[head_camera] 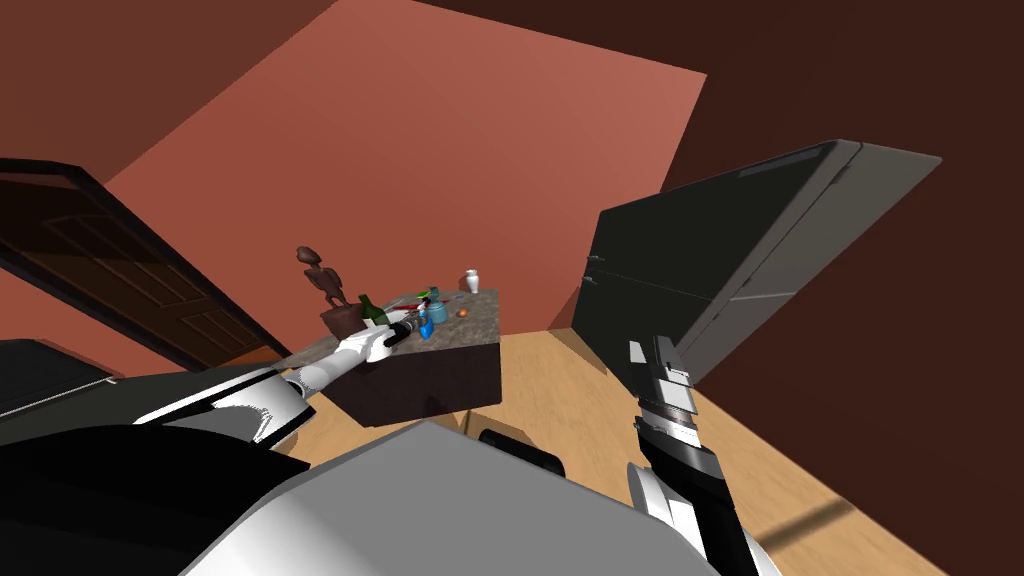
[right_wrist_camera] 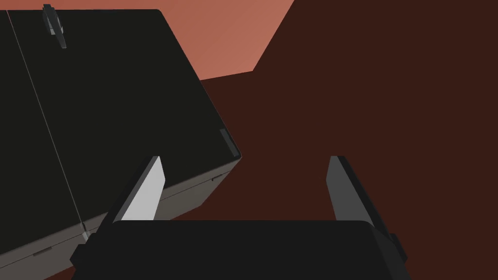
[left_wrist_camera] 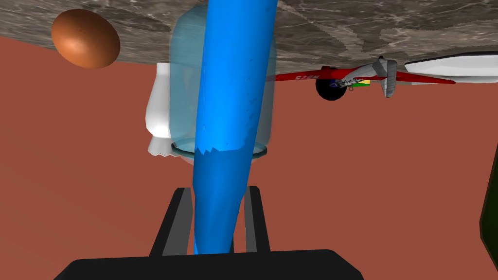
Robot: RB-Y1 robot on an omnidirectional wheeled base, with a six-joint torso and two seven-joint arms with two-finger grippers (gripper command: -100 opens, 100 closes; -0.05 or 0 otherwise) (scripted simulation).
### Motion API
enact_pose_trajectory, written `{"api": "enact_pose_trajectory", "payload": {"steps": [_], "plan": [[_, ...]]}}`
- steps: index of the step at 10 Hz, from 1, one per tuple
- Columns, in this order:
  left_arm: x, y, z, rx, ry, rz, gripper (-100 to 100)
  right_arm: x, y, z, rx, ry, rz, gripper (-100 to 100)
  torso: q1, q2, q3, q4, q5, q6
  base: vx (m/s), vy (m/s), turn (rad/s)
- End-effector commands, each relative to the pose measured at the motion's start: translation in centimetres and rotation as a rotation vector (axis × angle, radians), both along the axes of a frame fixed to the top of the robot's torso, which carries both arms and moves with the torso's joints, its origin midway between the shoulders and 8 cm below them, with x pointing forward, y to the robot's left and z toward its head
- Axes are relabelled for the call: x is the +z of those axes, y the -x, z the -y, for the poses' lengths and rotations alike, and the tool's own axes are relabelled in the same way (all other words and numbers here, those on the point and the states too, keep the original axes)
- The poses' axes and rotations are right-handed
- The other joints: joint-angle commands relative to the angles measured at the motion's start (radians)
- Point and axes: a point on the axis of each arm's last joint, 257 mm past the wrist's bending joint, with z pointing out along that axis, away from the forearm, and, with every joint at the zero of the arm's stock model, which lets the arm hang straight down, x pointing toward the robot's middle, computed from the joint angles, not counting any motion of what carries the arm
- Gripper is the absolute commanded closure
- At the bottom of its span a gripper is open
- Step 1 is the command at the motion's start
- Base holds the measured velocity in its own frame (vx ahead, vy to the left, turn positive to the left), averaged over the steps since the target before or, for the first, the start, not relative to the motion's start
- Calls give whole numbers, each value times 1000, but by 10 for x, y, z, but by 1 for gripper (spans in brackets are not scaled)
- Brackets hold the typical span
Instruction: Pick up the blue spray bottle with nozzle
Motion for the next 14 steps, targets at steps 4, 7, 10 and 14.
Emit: {"api": "enact_pose_trajectory", "payload": {"steps": [4,7,10,14], "plan": [[-14,20,12,-26,11,-16,100,0,0,0,0,0,0,0,0,1,-1,-3,5,3,49,4,22],[-11,39,10,-16,6,-11,100,0,0,0,0,0,0,0,0,-5,-5,-5,8,3,90,-7,81],[-1,48,12,-19,-4,6,100,0,0,0,0,0,0,0,2,-1,-4,-6,12,6,32,14,31],[5,65,21,-34,-12,6,100,0,0,0,0,0,0,0,1,-4,-6,-7,13,7,75,-4,57]]}}
